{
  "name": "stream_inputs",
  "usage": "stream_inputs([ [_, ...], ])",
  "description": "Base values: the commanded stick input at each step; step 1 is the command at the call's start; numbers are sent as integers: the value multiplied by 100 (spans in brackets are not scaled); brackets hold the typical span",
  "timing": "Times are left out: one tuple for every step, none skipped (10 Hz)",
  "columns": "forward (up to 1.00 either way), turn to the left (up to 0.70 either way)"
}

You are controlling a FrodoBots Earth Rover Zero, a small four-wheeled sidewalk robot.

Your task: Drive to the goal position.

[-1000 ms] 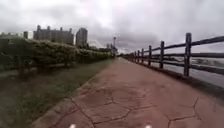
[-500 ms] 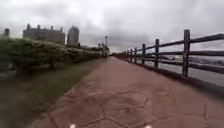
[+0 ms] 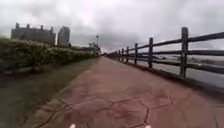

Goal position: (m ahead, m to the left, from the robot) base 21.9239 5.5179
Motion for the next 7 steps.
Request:
stream_inputs([
  [81,0],
  [81,0],
  [81,0],
  [81,0],
  [81,0],
  [81,0],
  [85,0],
])
